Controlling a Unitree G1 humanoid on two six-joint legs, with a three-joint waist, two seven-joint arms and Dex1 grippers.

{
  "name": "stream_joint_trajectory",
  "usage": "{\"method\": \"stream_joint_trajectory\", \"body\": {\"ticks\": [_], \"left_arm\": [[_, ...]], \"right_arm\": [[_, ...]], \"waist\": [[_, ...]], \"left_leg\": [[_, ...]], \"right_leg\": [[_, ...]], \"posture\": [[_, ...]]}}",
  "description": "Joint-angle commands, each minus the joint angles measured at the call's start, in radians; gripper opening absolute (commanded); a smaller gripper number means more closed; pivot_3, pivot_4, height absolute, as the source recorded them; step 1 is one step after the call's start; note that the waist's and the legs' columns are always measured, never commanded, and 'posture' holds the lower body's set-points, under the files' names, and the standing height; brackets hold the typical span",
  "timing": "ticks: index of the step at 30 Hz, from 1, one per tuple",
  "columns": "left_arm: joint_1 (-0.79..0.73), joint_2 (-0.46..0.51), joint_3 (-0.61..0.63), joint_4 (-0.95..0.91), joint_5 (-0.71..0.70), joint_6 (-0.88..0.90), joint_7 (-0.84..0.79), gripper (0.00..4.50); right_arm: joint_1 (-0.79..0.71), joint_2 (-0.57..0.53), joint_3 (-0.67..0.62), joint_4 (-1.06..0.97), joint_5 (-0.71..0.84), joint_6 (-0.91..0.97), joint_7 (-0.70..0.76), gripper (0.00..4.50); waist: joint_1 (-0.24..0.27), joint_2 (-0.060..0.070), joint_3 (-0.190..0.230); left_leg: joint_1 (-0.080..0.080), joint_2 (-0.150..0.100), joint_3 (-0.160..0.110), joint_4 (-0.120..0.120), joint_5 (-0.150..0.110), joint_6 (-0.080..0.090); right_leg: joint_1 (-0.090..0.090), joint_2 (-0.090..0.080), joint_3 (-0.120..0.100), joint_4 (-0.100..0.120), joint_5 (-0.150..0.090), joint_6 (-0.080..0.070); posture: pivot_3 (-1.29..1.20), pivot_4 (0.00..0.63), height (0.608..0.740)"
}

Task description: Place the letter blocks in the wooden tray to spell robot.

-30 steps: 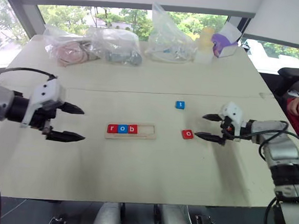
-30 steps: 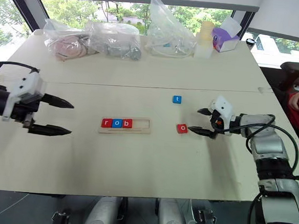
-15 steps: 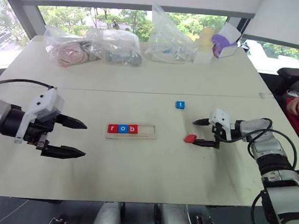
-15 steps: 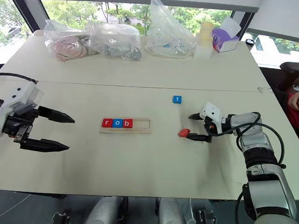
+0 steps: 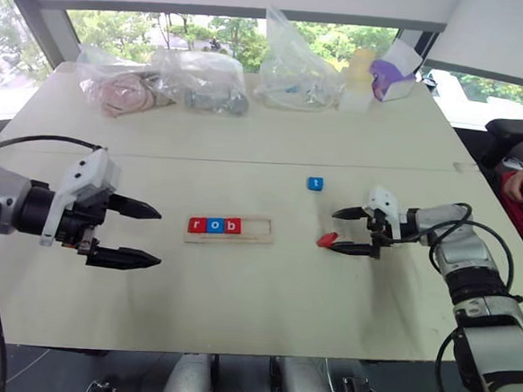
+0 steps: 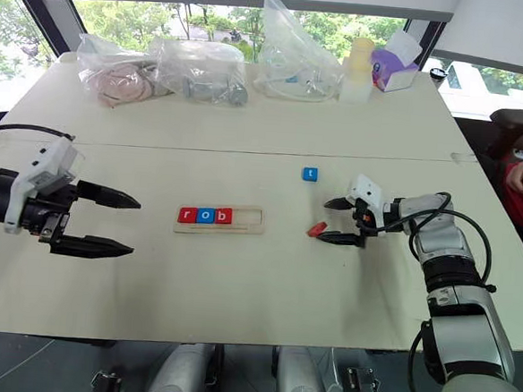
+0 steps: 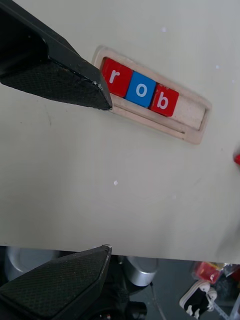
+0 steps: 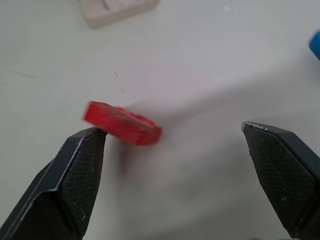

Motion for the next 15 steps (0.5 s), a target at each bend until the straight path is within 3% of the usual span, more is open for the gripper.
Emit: {"method": "stream_joint_trajectory", "body": {"ticks": [1, 9, 15], "left_arm": [[0.006, -0.004, 0.006, -0.012, 0.011, -0.023, 0.012, 4.50], [0.012, -0.021, -0.003, -0.018, 0.010, -0.026, 0.035, 4.50], [0.023, -0.023, 0.010, -0.026, -0.002, -0.017, 0.047, 4.50]], "right_arm": [[-0.006, -0.028, -0.018, -0.097, 0.039, 0.079, 0.028, 4.46], [-0.008, -0.013, -0.019, -0.116, 0.043, 0.113, -0.001, 4.46], [-0.002, -0.009, -0.006, -0.099, 0.023, 0.038, -0.009, 4.46]], "waist": [[0.001, 0.000, 0.000], [0.001, 0.000, 0.000], [0.000, 0.000, 0.000]], "left_leg": [[0.000, 0.000, 0.000, 0.000, 0.000, 0.000], [0.000, 0.000, 0.000, 0.000, 0.000, 0.000], [0.000, 0.000, 0.000, 0.000, 0.000, 0.000]], "right_leg": [[0.000, 0.000, 0.000, 0.000, 0.000, 0.000], [0.000, 0.000, 0.000, 0.000, 0.000, 0.000], [0.000, 0.000, 0.000, 0.000, 0.000, 0.000]], "posture": [[0.00, 0.150, 0.735], [0.00, 0.150, 0.735], [0.00, 0.150, 0.735]]}}
